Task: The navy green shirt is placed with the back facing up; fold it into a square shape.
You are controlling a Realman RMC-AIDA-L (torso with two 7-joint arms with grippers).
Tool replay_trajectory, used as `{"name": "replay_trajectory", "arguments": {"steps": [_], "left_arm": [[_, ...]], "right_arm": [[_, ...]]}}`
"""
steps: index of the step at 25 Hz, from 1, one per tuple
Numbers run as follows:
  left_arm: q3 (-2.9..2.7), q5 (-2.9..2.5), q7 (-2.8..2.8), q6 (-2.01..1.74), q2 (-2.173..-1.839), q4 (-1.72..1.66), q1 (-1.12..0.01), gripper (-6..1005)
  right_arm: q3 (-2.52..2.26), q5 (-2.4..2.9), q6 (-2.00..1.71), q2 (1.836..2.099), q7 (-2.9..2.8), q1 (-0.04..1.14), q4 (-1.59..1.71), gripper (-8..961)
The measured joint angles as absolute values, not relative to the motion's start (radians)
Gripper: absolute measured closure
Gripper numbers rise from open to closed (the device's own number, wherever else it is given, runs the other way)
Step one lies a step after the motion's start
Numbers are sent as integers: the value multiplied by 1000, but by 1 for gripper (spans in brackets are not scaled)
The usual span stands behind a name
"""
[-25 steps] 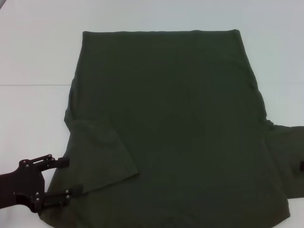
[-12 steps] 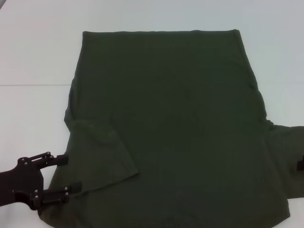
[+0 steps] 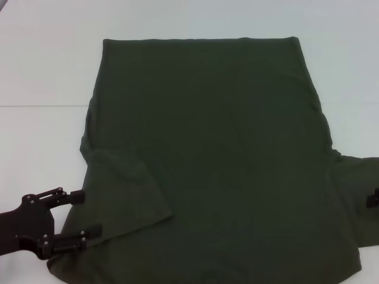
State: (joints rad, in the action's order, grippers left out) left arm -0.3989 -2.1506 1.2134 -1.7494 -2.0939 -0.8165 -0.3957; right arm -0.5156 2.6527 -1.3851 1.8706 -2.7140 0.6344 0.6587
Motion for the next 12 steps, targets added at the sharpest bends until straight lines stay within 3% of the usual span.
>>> {"name": "replay_trajectory", "arguments": {"steps": [12], "left_arm": [[-399,-2151,1213,-1747,-2094,-816,-399,175]], "right_arm": [[-516,2683,-1386,1875,-2702,637,649,69]]}}
